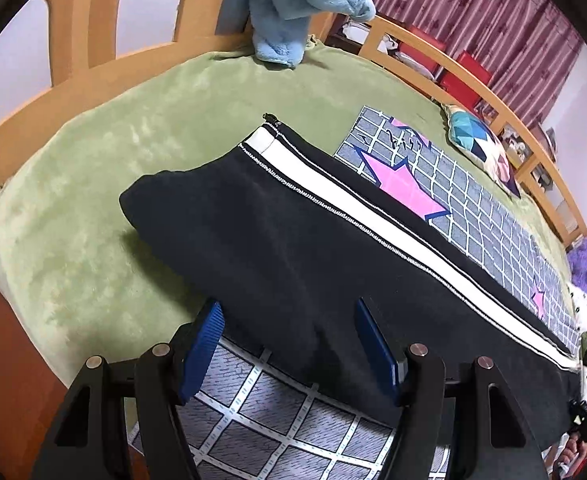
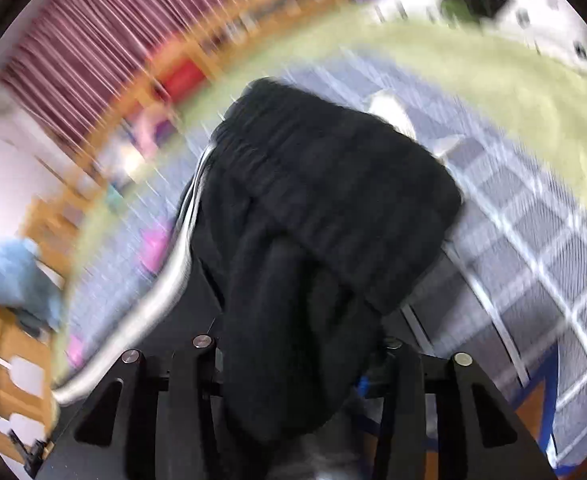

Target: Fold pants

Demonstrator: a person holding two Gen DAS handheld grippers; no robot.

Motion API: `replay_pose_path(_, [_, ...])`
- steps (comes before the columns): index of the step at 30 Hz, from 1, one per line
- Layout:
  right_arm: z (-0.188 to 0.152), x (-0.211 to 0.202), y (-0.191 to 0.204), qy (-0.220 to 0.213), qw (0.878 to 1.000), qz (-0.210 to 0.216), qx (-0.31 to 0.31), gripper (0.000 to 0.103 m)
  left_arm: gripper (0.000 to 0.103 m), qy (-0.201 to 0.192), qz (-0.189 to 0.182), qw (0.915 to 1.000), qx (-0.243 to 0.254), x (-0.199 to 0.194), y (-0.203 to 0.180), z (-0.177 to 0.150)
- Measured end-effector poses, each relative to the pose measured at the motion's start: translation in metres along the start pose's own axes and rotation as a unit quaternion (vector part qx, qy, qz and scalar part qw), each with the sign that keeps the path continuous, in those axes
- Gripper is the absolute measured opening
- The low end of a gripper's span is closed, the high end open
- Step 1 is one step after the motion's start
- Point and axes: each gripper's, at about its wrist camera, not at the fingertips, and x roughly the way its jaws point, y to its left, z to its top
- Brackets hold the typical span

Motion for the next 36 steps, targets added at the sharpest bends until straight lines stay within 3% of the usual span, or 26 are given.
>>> replay_pose_path(2, [-0.012,-0.001,-0.013,0.018,1.000,-0.007,0.003,0.045,0.065,-0.012,0.001,0.9999,0.006,-0.009,0.003,0.003])
replay_pose_path(4, [-0.023,-0.024,-0.017,-0.016,0.999,-0.032,-0.007,0.055,0.065,-0.028,0.013,0.9994,0.015,-0.016,0.005,0.009])
replay_pose_path(7, [-0.029,-0.053,-0.004,-0.046,0.994,-0.079,-0.052,0.055,0.065,-0.051,0.038,0.9976,0.027,-0.029,0.013,0.019])
replay_pose_path(10, [-0.030,-0.071,0.028,-0.065,0.990,-0.094,-0.087,0.055,0.068,-0.059,0.038,0.9970,0.031,-0.031,0.020,0.035])
replay_pose_path(12, [-0.032,-0.076,0.058,-0.077,0.987,-0.080,-0.115,0.055,0.068,-0.052,0.041,0.9969,0.042,-0.024,0.018,0.046])
replay_pose_path(19, [-0.031,-0.018,0.182,-0.067,0.973,-0.045,-0.218,0.055,0.068,-0.029,0.021,0.9982,0.048,0.013,0.003,0.074])
replay_pose_path(24, [-0.037,0.039,0.228,-0.025,0.968,-0.012,-0.251,0.055,0.068,-0.018,0.016,0.9967,0.078,0.036,-0.015,0.077])
replay_pose_path(28, [-0.042,0.076,0.268,0.001,0.952,0.020,-0.307,0.056,0.068,-0.003,-0.001,0.9969,0.078,0.050,-0.021,0.075])
replay_pose_path(31, [-0.044,0.101,0.297,0.016,0.935,0.034,-0.353,0.068,0.068,0.007,-0.021,0.9975,0.067,0.056,-0.021,0.075])
replay_pose_path(33, [-0.040,0.124,0.308,0.049,0.929,0.047,-0.364,0.068,0.068,0.011,-0.028,0.9976,0.062,0.057,-0.019,0.076])
replay_pose_path(36, [-0.037,0.151,0.311,0.090,0.922,0.032,-0.375,0.068,0.068,0.008,-0.027,0.9975,0.065,0.056,-0.017,0.079])
